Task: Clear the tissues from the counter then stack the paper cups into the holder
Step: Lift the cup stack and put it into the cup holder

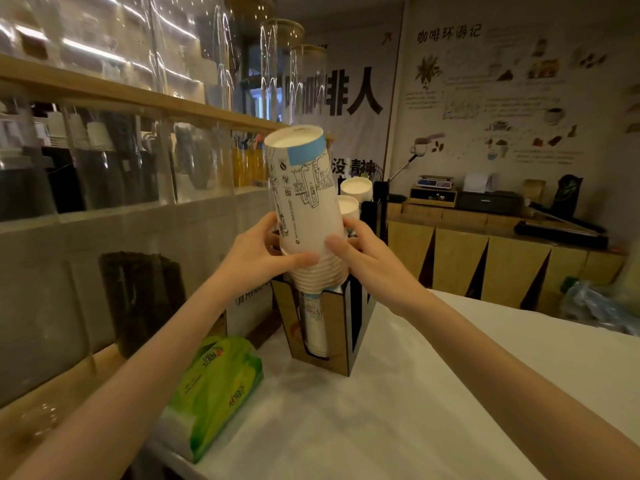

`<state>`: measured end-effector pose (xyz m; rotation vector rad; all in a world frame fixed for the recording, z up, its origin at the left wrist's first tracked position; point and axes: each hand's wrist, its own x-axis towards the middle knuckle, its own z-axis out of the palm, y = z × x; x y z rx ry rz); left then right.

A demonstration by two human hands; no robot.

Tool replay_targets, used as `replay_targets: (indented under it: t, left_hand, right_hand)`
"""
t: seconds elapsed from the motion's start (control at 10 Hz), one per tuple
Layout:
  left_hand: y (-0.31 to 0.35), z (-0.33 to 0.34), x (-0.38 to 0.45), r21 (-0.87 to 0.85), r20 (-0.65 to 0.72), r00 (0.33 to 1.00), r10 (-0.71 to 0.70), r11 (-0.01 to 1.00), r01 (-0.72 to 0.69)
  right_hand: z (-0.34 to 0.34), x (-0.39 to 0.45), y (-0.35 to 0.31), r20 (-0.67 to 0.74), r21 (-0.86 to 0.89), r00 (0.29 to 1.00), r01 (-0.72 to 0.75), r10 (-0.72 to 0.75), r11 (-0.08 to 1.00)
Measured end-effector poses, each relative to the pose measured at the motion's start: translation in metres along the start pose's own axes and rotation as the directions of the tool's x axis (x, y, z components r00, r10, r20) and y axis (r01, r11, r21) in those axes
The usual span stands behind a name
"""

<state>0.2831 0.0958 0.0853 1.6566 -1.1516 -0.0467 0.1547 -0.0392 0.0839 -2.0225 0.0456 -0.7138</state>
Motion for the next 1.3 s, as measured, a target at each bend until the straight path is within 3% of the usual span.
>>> replay_targets:
  t: [0.2,0.4,0.6,1.0,1.1,1.2,1.3]
  left_hand:
    - [-0.015,0.009,0.002,0.042,0.071,0.995,-0.067,0.997,0.064]
    - [-0.028,0.012,0.006,0.251,0.198,0.965,-0.171,0.961,0.118]
    - [-0.026,0.010,0.012,0.308,0.239,0.941,-0.239,0.938,0.160]
    - [-0.021,0.025,-0.002,0.214,0.012,0.996,-0.090,0.973,0.085]
    - [-0.007,0.026,-0.007,0.142,-0.113,0.991,-0.064,0.987,0.080]
    - [0.010,0.031,-0.012,0.177,-0.273,0.962,0.011,0.983,0.039]
    - [0.036,0.042,-0.013,0.265,-0.377,0.917,0.130,0.964,-0.028]
  right_hand:
    - [0.005,0.000,0.021,0.024,0.090,0.983,-0.185,0.184,0.979]
    - [0.012,-0.004,0.041,0.093,0.236,0.926,-0.379,0.367,0.895]
    - [0.016,-0.007,0.057,0.106,0.278,0.895,-0.445,0.434,0.851]
    - [0.021,-0.015,0.091,0.066,0.098,0.866,-0.500,0.495,0.861]
    - [0.012,-0.018,0.086,0.069,0.025,0.876,-0.479,0.477,0.877]
    - [-0.005,-0.028,0.079,0.026,-0.023,0.904,-0.426,0.426,0.905]
    - [-0.033,-0.043,0.056,-0.091,-0.058,0.963,-0.258,0.252,0.964]
